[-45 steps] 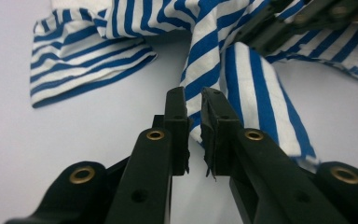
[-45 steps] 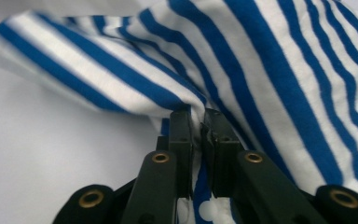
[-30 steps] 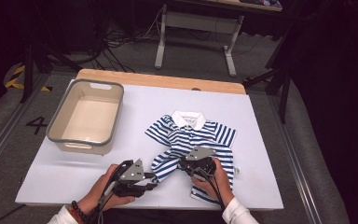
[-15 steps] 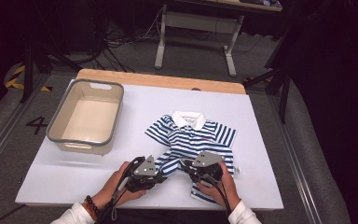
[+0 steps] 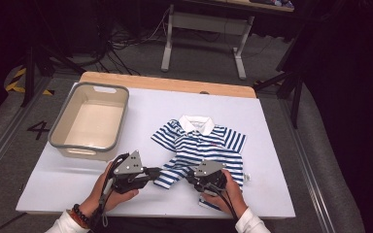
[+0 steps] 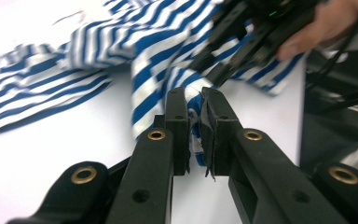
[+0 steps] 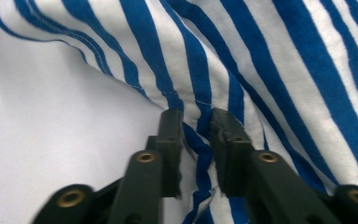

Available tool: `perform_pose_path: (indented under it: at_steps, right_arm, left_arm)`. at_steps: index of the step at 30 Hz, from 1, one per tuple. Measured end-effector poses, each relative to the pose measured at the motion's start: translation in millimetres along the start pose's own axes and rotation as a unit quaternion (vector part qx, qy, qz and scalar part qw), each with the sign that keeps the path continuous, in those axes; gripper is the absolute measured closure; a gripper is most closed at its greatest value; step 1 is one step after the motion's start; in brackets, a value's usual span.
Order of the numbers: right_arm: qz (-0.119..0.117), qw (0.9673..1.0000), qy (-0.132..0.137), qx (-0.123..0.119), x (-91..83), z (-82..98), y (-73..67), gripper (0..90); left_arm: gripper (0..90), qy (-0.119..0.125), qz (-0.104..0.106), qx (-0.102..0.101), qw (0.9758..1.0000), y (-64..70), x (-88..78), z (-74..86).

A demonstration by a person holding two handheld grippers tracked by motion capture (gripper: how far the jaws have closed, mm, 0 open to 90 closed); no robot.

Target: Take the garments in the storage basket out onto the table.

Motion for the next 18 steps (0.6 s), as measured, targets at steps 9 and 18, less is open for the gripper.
perform_pose_path:
  at_steps: [9,18]
  right_arm:
    - [-0.007,0.9999,0.006,0.012,-6.4,2.0,6.1,89.8]
    - [0.001,0.9997,0.016,0.017,-21.9,2.1,8.1,88.9]
  left_arm:
    - [86.7,-0.034,-0.025,-0.013,0.9990,-22.3,7.0,15.3]
    - [85.4,-0.046,-0.043,-0.017,0.9979,-30.9,5.7,22.8]
Point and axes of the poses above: each handheld gripper's, and its own axes: x roughly forward along the jaws, z roughly out of its underside, y roughly to its right, the point moved 5 cm from there along x, roughly forward along the jaws, and after that the axes turned 8 degrees about -z, right-handed, at the moved point
